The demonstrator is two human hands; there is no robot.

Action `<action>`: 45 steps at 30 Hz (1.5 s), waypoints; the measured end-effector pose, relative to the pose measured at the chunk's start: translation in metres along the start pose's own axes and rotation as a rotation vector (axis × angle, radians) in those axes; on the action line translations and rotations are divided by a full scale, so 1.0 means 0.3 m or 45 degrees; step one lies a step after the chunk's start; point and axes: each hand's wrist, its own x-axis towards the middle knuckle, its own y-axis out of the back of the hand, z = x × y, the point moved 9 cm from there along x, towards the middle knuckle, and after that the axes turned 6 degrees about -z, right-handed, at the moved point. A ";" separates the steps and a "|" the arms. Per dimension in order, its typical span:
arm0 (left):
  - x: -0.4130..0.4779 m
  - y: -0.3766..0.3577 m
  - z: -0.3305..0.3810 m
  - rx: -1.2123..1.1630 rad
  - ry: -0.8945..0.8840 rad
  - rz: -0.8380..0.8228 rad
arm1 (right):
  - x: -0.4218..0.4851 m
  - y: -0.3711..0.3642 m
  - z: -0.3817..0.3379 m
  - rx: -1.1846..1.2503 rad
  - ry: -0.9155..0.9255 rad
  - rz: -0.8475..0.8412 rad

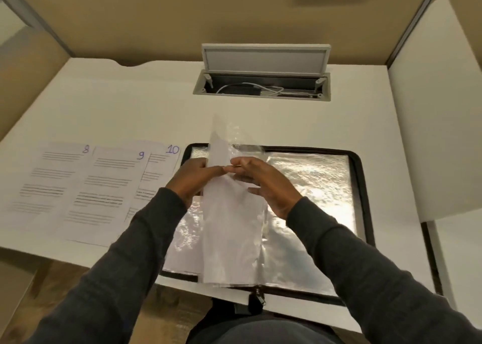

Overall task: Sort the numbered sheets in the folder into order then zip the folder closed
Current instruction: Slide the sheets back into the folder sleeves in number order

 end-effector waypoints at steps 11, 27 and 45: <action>0.194 0.329 -0.309 0.440 0.034 0.204 | 0.237 -0.301 0.291 -1.795 -0.072 0.108; 0.170 0.721 -0.404 0.556 -0.070 0.527 | 0.393 -0.489 0.303 -1.932 -0.058 0.156; -0.045 1.597 -0.858 0.717 0.519 1.090 | 0.742 -1.083 0.364 -2.104 0.141 -0.503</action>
